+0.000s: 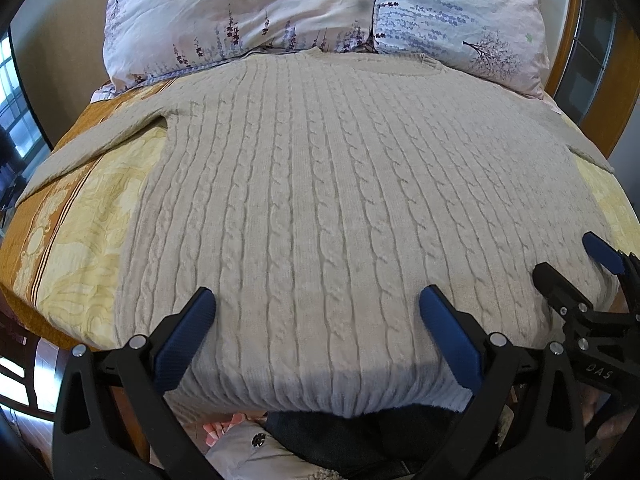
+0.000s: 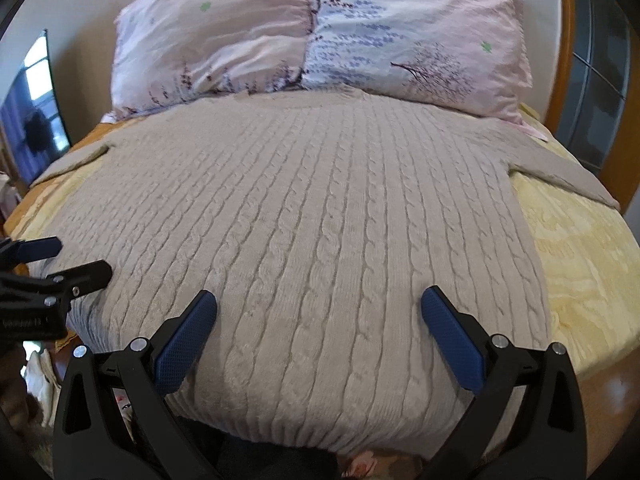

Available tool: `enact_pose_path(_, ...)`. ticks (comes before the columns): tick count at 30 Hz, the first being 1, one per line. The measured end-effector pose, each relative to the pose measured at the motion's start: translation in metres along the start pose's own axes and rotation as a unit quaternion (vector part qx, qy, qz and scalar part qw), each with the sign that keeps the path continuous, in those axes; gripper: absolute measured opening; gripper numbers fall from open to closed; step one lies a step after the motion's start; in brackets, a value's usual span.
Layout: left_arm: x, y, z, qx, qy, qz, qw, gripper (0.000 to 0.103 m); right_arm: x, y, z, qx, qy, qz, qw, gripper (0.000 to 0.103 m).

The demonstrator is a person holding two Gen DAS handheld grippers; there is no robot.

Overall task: Fold small clothes
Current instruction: 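Grasp the sweater sleeve cuff with the right gripper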

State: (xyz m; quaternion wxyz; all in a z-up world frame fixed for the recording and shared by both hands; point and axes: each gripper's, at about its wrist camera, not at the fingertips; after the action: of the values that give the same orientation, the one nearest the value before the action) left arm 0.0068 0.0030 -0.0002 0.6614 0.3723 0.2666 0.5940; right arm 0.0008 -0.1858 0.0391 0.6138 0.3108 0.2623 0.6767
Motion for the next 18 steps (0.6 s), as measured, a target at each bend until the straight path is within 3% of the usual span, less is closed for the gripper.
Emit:
enact_pose_path(5,0.006,-0.005,0.017,-0.021,-0.013,0.009,0.9997,0.101,-0.020,-0.004,0.019,0.001,-0.039,0.017,0.999,0.102)
enact_pose_path(9,0.017,-0.011,0.040,-0.026,-0.020,-0.003,0.9995,0.101,-0.070,-0.006,0.058,-0.017,-0.127,0.007,0.992,0.102)
enact_pose_path(13,0.034,-0.012,0.062,-0.058,-0.005,-0.050,0.9970,0.101,-0.141,-0.012,0.098,-0.028,-0.239,-0.008,0.971,0.093)
enact_pose_path(15,0.043,-0.015,0.076,-0.070,0.006,-0.073,0.9949,0.101,-0.179,-0.018,0.111,-0.027,-0.298,-0.019,0.954,0.087)
enact_pose_path(18,0.050,-0.017,0.096,-0.085,0.002,-0.072,0.9937,0.101,-0.223,-0.029,0.117,-0.021,-0.367,-0.032,0.929,0.079)
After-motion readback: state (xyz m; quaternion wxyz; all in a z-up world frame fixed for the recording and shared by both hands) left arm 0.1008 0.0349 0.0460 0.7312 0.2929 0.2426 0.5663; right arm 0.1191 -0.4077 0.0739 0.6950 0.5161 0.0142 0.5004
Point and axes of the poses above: each gripper's, at about its wrist camera, not at the fingertips, and y roughly against the way its jaws point, x to its left, z to its top, and after that the axes turned 8 degrees about -y, right-handed
